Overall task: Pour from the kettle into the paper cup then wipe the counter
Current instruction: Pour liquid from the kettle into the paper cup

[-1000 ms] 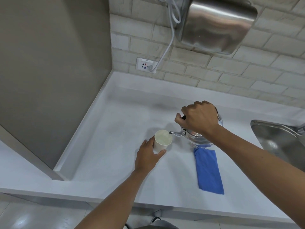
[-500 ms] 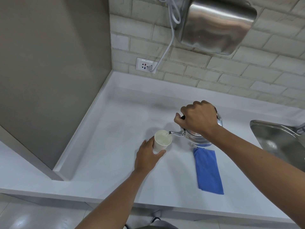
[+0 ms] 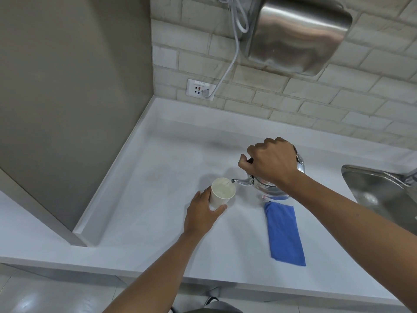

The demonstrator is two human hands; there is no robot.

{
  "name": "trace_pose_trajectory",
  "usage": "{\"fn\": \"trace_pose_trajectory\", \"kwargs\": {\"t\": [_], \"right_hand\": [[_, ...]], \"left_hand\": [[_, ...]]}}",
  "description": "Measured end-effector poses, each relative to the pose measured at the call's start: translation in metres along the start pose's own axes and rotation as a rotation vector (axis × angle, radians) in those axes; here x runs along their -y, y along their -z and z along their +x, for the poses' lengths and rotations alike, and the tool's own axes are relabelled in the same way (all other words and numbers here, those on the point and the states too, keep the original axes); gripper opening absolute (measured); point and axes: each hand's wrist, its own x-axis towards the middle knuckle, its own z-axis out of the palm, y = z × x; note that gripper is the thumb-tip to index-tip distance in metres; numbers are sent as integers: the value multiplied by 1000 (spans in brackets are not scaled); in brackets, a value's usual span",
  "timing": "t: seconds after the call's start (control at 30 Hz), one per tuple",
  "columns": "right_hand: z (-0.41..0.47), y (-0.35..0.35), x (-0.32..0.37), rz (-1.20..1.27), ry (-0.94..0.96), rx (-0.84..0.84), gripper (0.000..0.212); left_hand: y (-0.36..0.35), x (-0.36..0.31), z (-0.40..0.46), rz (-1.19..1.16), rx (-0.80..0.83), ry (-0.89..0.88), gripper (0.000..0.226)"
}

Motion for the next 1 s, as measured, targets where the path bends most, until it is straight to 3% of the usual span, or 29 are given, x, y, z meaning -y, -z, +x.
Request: {"fn": "trace_pose_trajectory", "kwargs": {"t": [1.0], "right_hand": [[1, 1, 6, 6, 22, 49, 42]], "left_hand": [[-1, 2, 1, 6, -4, -1, 66]]}}
